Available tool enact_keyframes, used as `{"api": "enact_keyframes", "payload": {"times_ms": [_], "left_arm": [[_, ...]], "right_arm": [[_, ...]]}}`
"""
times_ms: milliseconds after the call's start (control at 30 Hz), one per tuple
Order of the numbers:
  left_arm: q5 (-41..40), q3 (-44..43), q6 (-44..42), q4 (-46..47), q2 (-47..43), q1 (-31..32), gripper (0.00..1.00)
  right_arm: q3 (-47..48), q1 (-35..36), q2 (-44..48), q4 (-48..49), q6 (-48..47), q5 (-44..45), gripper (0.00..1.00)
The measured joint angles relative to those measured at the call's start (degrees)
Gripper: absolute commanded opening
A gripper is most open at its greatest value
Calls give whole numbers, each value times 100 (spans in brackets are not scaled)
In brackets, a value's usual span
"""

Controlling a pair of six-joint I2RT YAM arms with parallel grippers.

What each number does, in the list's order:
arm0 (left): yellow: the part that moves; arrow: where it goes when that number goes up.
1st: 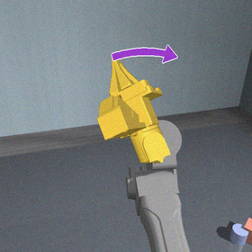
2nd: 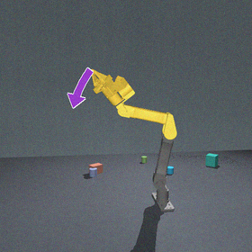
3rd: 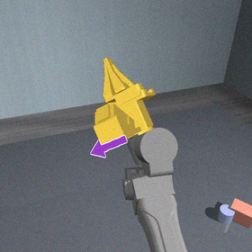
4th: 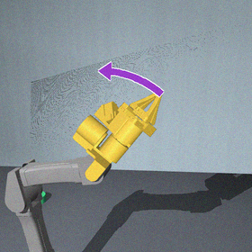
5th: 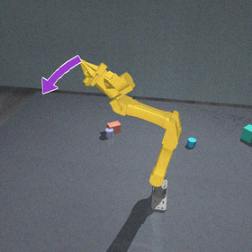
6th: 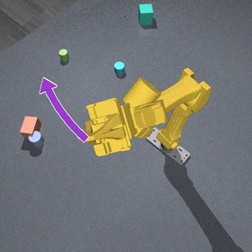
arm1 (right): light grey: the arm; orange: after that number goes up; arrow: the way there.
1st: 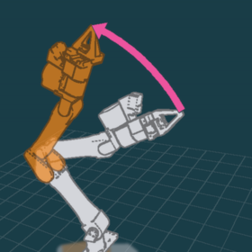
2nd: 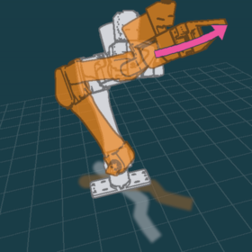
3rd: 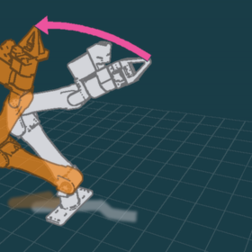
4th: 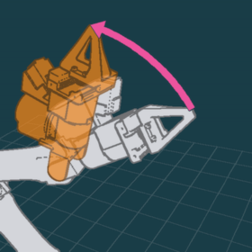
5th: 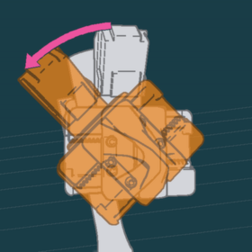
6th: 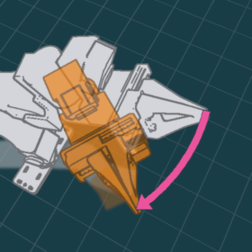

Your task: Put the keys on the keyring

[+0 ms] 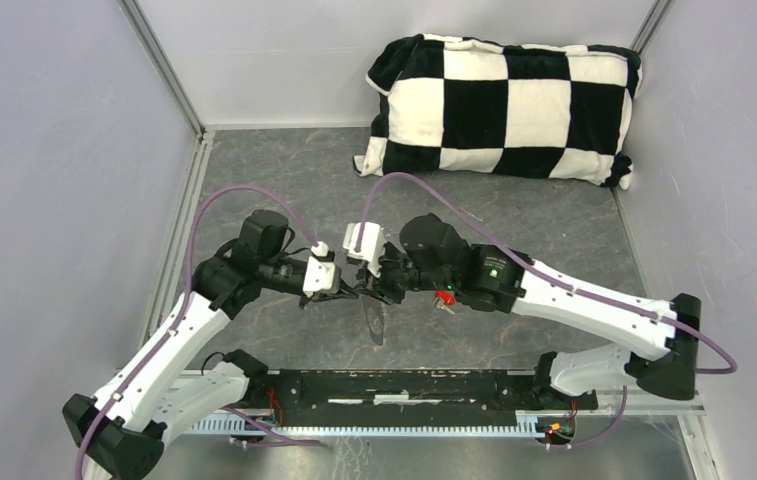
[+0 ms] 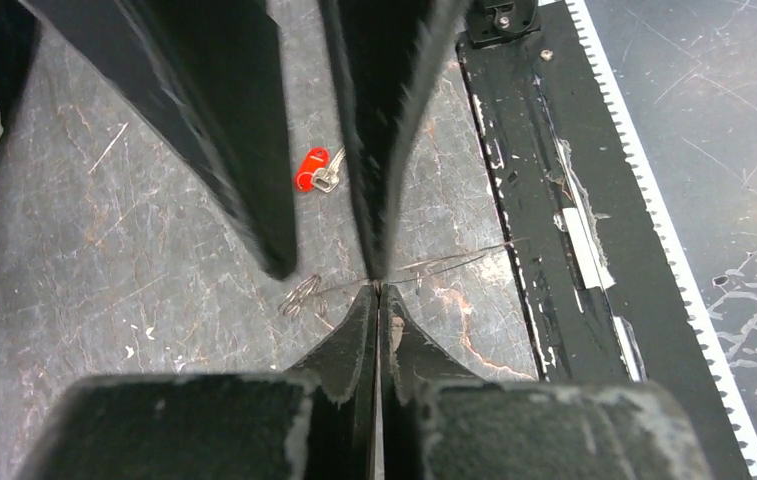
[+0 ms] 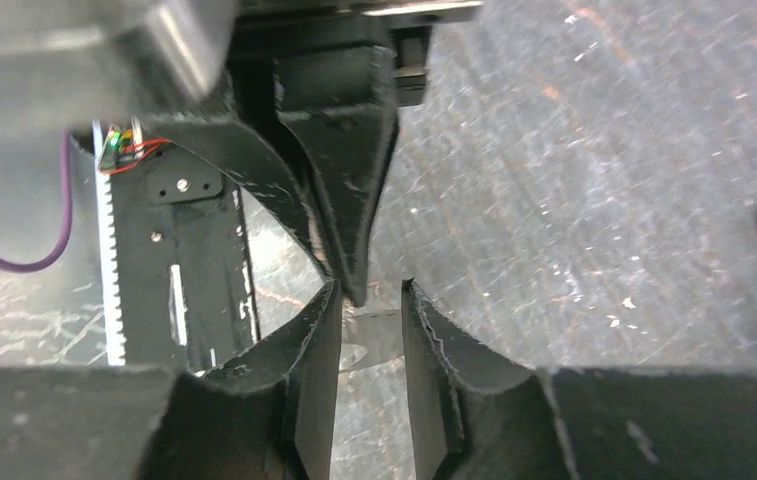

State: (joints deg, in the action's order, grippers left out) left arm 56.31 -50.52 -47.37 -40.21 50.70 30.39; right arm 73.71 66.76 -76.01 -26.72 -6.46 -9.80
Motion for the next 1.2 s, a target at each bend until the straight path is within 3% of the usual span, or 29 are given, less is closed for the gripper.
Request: {"api": "enact_keyframes", "payload": {"times_ms": [267,433,733,900,1033,1200], "left_arm": [[634,122,-1252,-168,-682,2,2],[1051,120,-2511,-415,-883,17,2],[1541,-127,-4186,-986,-752,39,2],[1759,-267,-4417,-1071,-763,63,2],[1781,-313,-4385,-1071,-763,79,2],[1753,-262,-3526,-879,-761,87,2]], "right_arm": [[-1652,-74,1829,1473,-85,282,45],[-2802,-83,2745,2505,-157,367,47],[-3423,-87,2920,3145,-151,699,47],[-3641,-87,3027,3412,-72,1012,64],[-3764,-179,3038,3412,219,1646,68],[-3720,-841,2621,3075,914,2312,74]]}}
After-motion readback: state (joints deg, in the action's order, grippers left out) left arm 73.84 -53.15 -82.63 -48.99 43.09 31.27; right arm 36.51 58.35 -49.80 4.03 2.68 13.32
